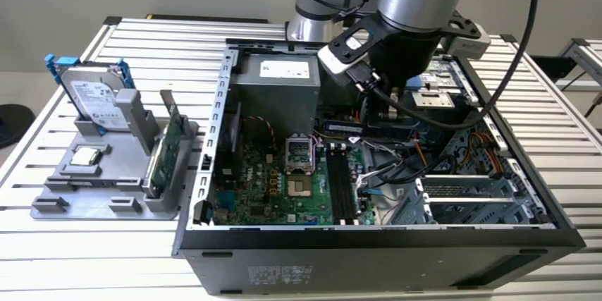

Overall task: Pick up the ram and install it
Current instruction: 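Insert the ram into the slot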

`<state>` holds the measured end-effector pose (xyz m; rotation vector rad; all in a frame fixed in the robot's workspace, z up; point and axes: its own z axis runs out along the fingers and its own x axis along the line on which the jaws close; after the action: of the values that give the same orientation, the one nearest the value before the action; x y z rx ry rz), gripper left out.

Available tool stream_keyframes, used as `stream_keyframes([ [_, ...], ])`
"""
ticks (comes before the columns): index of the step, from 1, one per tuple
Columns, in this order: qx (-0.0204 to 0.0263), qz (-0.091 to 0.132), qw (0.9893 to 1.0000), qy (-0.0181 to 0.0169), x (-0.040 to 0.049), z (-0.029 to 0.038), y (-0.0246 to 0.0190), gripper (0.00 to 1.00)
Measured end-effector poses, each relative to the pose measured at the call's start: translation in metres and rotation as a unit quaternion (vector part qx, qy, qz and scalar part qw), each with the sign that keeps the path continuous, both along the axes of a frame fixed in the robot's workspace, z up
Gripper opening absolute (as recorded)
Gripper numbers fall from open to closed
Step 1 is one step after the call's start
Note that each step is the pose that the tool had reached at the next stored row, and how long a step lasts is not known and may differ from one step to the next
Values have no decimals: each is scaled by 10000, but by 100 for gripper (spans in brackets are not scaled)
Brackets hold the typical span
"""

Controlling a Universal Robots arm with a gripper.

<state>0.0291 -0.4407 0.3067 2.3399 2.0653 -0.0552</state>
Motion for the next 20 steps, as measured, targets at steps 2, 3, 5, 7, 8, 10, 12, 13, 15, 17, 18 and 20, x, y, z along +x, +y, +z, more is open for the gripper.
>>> stream_keyframes([
  [2,0,-116,9999,0,0,-1,0,0],
  [3,0,-171,9999,0,0,-2,0,0],
  [5,0,-288,9996,0,0,-3,0,0],
  [7,0,-408,9992,0,0,-5,0,0],
  [8,0,-472,9989,0,0,-6,0,0],
  [10,0,-605,9982,0,0,-8,0,0],
  [12,0,-741,9973,0,0,-10,0,0],
  [13,0,-810,9967,0,0,-11,0,0],
  [15,0,-945,9955,0,0,-14,0,0],
  [17,0,-1075,9942,0,0,-16,0,0],
  [18,0,-1146,9934,0,0,-17,0,0],
  [20,0,-1276,9918,0,0,-20,0,0],
])
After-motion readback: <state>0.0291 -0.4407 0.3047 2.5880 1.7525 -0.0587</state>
